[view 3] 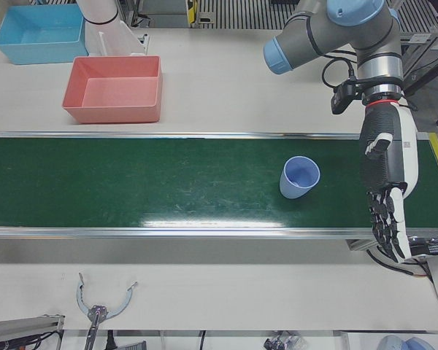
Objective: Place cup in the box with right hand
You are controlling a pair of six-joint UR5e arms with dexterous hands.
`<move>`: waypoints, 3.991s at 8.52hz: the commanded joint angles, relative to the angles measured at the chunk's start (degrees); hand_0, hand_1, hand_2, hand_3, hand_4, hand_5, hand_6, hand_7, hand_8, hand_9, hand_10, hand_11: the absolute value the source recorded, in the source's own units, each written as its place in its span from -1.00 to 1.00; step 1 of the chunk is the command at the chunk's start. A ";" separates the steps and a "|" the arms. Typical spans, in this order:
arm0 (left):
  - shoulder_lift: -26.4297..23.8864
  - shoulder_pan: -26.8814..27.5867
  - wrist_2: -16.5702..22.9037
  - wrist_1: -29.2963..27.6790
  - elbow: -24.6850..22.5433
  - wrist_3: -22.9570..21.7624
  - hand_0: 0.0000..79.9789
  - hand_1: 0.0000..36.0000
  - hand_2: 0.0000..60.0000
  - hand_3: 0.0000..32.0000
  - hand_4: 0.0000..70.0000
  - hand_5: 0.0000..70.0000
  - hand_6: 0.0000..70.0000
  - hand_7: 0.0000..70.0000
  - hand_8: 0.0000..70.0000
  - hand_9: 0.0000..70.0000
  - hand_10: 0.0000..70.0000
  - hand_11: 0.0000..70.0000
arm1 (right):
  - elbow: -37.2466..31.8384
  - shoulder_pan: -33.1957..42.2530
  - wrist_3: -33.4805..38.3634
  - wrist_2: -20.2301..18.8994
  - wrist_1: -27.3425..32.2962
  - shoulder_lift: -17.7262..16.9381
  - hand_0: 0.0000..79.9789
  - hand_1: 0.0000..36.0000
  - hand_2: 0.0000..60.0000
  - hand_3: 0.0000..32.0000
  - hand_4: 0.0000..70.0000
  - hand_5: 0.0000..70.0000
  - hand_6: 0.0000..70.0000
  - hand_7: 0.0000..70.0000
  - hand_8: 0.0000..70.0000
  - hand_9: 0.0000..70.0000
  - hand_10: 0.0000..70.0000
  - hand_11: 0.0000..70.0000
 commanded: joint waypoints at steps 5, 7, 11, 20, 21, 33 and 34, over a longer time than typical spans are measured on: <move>0.00 -0.05 0.03 0.00 0.04 0.00 -1.00 -1.00 -1.00 -1.00 -1.00 -1.00 -1.00 -1.00 -1.00 -1.00 -1.00 -1.00 | 0.07 0.00 -0.09 0.00 0.03 -0.03 1.00 1.00 0.08 -1.00 -0.33 -0.40 -0.40 1.00 0.23 0.54 -0.08 0.41; 0.00 -0.05 -0.06 0.00 0.04 0.00 -1.00 -1.00 -1.00 -1.00 -1.00 -1.00 -1.00 -1.00 -1.00 -1.00 -1.00 -1.00 | 0.07 0.09 -0.09 0.00 0.03 -0.03 1.00 1.00 0.10 -1.00 -0.34 -0.40 -0.41 1.00 0.23 0.53 -0.09 0.40; 0.00 0.04 0.03 0.00 0.04 0.00 -1.00 -1.00 -1.00 -1.00 -1.00 -1.00 -1.00 -1.00 -1.00 -1.00 -1.00 -1.00 | 0.07 0.09 -0.09 0.00 0.03 -0.12 1.00 1.00 0.10 -1.00 -0.33 -0.40 -0.40 1.00 0.23 0.54 -0.07 0.41; 0.00 -0.05 0.03 0.00 -0.05 0.00 -1.00 -1.00 -1.00 -1.00 -1.00 -1.00 -1.00 -1.00 -1.00 -1.00 -1.00 -1.00 | -0.02 0.00 -0.09 0.00 0.03 -0.12 1.00 1.00 0.10 -1.00 -0.30 -0.40 -0.39 1.00 0.25 0.56 -0.06 0.43; 0.00 -0.05 0.03 0.00 0.04 0.00 -1.00 -1.00 -1.00 -1.00 -1.00 -1.00 -1.00 -1.00 -1.00 -1.00 -1.00 -1.00 | -0.02 0.00 -0.09 0.00 0.03 -0.12 1.00 1.00 0.08 -1.00 -0.33 -0.40 -0.40 1.00 0.24 0.55 -0.07 0.42; 0.00 -0.05 0.03 0.00 0.04 0.00 -1.00 -1.00 -1.00 -1.00 -1.00 -1.00 -1.00 -1.00 -1.00 -1.00 -1.00 -1.00 | -0.02 0.00 -0.09 0.00 0.03 -0.12 1.00 1.00 0.09 -1.00 -0.32 -0.39 -0.39 1.00 0.24 0.55 -0.06 0.43; 0.00 -0.05 0.03 0.00 -0.05 0.00 -1.00 -1.00 -1.00 -1.00 -1.00 -1.00 -1.00 -1.00 -1.00 -1.00 -1.00 -1.00 | -0.02 -0.09 0.00 0.00 0.03 -0.12 1.00 1.00 0.08 -1.00 -0.34 -0.40 -0.40 1.00 0.24 0.55 -0.07 0.42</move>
